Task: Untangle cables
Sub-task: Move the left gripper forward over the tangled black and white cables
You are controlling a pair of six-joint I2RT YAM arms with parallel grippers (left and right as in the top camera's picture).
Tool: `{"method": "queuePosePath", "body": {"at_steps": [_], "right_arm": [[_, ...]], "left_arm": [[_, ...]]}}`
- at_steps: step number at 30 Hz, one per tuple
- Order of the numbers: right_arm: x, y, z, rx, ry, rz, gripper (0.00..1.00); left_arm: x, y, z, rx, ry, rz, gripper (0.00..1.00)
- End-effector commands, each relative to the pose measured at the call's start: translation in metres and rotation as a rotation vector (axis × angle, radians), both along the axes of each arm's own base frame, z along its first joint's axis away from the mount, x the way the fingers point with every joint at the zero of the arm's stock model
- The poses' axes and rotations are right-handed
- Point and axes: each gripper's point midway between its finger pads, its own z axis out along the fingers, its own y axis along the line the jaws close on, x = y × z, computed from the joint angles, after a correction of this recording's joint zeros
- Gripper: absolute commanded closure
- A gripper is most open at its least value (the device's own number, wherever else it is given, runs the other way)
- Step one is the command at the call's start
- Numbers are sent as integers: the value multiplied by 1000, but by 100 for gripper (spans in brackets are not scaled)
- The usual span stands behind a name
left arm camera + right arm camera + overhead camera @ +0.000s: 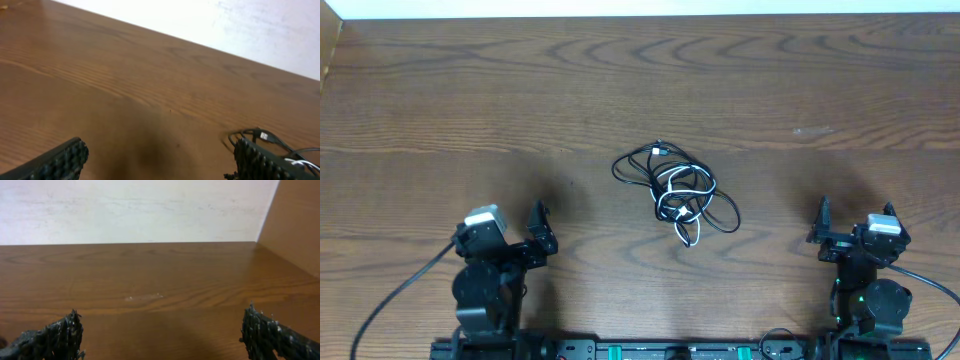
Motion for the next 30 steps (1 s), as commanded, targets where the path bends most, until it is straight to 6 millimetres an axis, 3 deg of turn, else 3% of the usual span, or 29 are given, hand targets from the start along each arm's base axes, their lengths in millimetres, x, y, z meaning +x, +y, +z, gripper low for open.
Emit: {"method": "queuePosePath", "body": {"at_steps": [1, 11, 30], "right_arm": [[0, 2, 0, 12, -5, 5, 1], [0, 2, 0, 12, -5, 5, 1], [0, 2, 0, 12, -5, 5, 1]], "left_arm": [[2, 0, 21, 13, 25, -1, 6], [22, -11, 47, -20, 185, -65, 6], [52, -30, 76, -5, 444, -188, 6]]}}
